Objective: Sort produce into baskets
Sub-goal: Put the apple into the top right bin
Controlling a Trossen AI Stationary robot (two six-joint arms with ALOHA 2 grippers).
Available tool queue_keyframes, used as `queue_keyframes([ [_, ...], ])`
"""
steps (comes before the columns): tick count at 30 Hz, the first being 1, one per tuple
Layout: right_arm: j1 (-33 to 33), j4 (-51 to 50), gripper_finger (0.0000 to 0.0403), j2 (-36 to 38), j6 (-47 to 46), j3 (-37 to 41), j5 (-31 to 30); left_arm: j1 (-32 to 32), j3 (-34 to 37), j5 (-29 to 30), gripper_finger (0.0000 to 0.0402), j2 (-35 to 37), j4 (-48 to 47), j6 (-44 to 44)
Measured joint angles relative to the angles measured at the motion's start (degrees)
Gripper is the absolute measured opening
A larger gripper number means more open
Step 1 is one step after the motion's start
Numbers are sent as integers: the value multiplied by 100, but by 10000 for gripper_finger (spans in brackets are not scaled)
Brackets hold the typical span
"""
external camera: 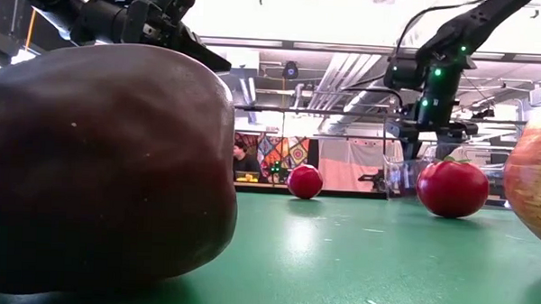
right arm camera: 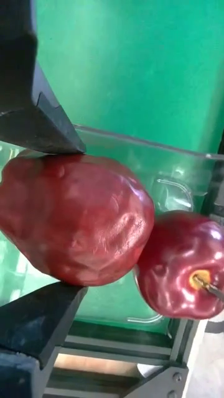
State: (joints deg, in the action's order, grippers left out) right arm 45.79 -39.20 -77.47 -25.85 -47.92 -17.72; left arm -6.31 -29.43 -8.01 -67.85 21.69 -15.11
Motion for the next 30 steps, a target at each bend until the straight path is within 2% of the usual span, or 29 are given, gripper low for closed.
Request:
queue_keyframes([
  [7,-1,10,314,-16,40,0,37,0,0,0,0,0,0,0],
  [15,-4,-9,315,-16,384,0,420,0,0,0,0,0,0,0],
  [23,-4,44,317,-16,535,0,265,0,0,0,0,0,0,2],
  [26,-5,44,332,-16,536,0,97,0,0,0,0,0,0,2],
  [30,-7,57,373,-16,536,0,109,0,0,0,0,0,0,2],
])
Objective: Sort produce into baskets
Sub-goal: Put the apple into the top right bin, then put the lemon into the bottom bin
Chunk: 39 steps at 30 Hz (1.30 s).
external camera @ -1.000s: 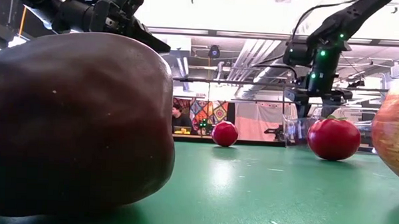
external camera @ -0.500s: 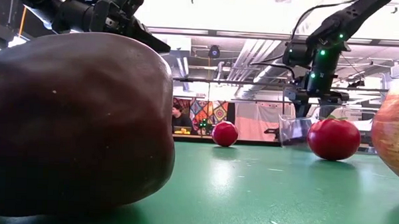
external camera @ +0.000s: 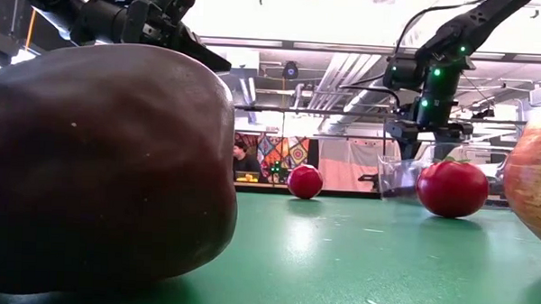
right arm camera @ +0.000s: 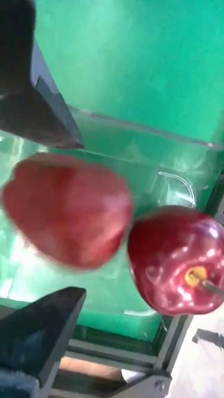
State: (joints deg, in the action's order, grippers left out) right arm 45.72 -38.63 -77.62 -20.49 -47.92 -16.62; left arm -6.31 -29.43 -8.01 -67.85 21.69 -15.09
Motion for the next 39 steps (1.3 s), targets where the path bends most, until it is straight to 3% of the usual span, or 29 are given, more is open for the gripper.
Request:
queue_keyframes([
  [3,1,-2,395,0,4,0,68,0,0,0,0,0,0,1],
  [12,2,-98,385,95,414,-2,85,0,0,0,0,0,0,1],
  [21,-153,304,385,1273,404,-2,55,0,0,0,0,-2,0,0],
  [26,-998,796,385,1902,557,34,48,1,0,0,0,-1,-85,0],
  [34,-2733,3329,385,2352,906,1141,65,2,0,1,0,-2,-105,2],
  [39,-3344,4367,385,2319,810,1623,574,4,0,0,0,-2,-105,-16],
])
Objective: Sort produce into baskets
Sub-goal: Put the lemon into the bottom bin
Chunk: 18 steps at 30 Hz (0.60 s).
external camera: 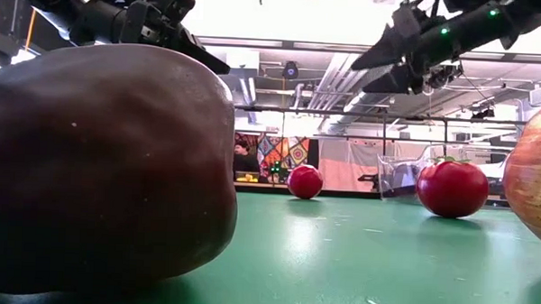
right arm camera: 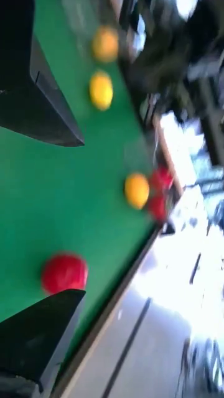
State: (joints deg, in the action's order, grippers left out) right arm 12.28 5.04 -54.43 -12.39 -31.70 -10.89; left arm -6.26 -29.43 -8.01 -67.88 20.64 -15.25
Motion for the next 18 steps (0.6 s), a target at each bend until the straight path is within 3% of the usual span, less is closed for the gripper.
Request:
queue_keyframes([
  [3,-196,480,385,0,-219,188,325,26,0,13,0,0,1,-281],
  [8,-377,742,385,-62,-355,253,234,444,-6,17,0,45,-183,-909],
  [13,-490,923,385,-321,-553,253,193,1222,-496,451,0,142,-1442,-1110],
  [18,-601,1691,364,-650,-75,253,198,2011,-1007,988,0,98,-2467,-1052],
])
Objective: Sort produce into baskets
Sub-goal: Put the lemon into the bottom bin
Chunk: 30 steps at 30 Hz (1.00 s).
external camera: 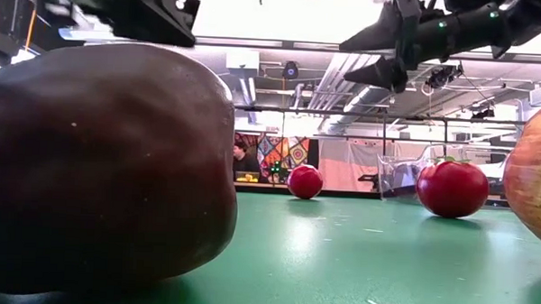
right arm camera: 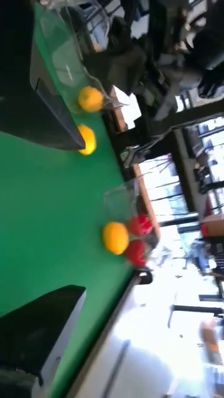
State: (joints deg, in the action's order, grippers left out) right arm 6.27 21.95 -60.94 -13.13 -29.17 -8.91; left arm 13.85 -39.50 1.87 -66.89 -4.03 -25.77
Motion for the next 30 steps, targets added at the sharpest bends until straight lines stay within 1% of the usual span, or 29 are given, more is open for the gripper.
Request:
queue_keyframes([
  [3,-23,322,329,-162,268,0,0,403,-280,164,0,-32,-477,256],
  [5,-23,566,298,-265,335,0,-9,670,-414,336,0,-81,-790,467],
  [10,-23,974,202,-433,459,0,-157,1331,-719,636,0,-330,-1305,736],
  [15,-31,1006,102,-443,416,0,-112,1799,-1090,886,0,-822,-1665,1059],
  [19,-36,999,49,-443,393,0,196,2068,-1477,1058,0,-1345,-2026,1271],
  [21,-102,947,36,-443,288,0,253,2199,-1693,1087,1,-1611,-2166,1363],
  [24,-309,737,33,-443,323,0,260,2392,-2074,1258,6,-2036,-2537,1559],
  [27,-577,644,47,-443,507,0,192,2526,-2496,1287,23,-2486,-3057,1803],
  [30,-844,654,73,-443,567,0,-234,2627,-2851,1239,48,-2924,-3503,2006],
])
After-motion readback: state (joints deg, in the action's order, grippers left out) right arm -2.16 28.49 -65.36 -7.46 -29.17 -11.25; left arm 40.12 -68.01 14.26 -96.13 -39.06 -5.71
